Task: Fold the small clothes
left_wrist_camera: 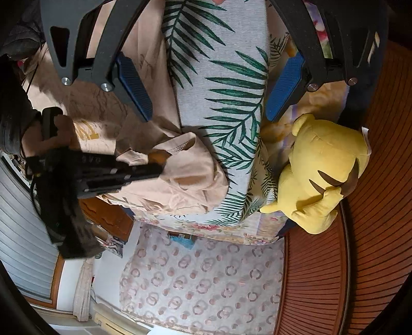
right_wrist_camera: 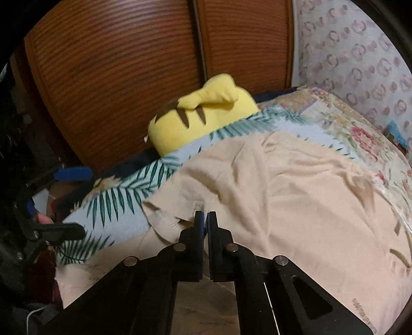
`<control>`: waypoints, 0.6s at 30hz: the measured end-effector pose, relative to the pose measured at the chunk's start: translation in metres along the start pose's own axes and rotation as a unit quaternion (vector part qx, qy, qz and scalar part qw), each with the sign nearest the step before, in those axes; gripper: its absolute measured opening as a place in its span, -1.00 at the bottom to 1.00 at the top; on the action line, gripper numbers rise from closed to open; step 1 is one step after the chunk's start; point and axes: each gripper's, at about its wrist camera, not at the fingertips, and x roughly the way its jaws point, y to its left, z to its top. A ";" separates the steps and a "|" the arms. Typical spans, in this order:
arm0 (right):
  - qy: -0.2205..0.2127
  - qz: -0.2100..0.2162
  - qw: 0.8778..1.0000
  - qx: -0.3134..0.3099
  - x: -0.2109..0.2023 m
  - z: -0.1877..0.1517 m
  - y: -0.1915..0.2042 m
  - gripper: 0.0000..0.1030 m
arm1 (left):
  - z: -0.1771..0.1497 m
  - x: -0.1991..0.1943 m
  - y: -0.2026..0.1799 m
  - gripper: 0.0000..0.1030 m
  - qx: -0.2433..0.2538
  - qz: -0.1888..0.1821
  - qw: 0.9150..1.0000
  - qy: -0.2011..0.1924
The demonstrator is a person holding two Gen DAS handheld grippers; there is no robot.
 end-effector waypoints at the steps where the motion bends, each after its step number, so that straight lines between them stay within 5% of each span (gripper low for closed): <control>1: -0.008 0.001 1.000 0.006 -0.006 0.000 -0.002 -0.96 | 0.000 0.001 -0.001 0.75 0.001 -0.001 1.000 0.000; 9: -0.068 -0.036 0.996 0.035 -0.053 -0.002 -0.025 -0.96 | 0.001 0.006 -0.010 0.75 0.008 -0.008 1.000 0.005; 18: -0.065 -0.141 0.985 0.080 -0.062 -0.016 -0.075 -0.96 | 0.001 0.009 -0.022 0.75 0.016 -0.019 1.000 0.009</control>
